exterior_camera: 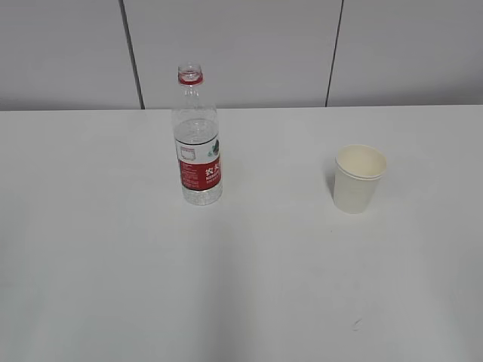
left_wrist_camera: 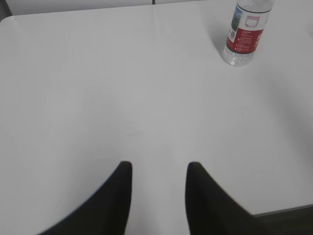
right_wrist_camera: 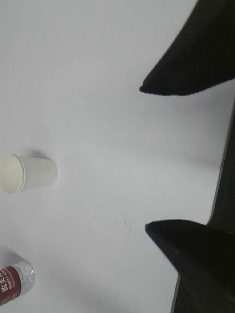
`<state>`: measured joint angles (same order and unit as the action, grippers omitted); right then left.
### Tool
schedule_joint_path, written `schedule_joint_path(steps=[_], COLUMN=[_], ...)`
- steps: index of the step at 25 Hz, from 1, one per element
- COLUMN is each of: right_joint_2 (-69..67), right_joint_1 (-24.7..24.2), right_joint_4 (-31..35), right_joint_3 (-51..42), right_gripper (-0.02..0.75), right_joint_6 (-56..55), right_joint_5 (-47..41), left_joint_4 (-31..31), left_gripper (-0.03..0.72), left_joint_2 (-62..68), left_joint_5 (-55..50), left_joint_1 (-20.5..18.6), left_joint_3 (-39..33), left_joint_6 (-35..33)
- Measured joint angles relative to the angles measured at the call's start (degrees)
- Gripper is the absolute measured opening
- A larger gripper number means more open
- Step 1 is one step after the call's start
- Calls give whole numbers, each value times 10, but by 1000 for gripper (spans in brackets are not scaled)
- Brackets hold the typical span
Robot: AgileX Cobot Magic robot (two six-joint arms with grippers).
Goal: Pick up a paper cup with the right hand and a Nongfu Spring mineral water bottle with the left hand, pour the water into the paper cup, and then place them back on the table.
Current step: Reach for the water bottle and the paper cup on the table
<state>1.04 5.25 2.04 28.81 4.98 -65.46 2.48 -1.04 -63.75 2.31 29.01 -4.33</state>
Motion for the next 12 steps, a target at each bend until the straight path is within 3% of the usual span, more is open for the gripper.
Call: schedule_joint_path(steps=[12], right_joint_2=[0], right_joint_1=[0], right_joint_4=[0], right_joint_3=[1], right_gripper=[590], right_joint_6=[0], right_joint_5=[2], left_joint_4=[0], left_gripper=[239], left_joint_2=[0], left_joint_5=[0], left_joint_1=[0], left_joint_3=[0], left_joint_6=[0])
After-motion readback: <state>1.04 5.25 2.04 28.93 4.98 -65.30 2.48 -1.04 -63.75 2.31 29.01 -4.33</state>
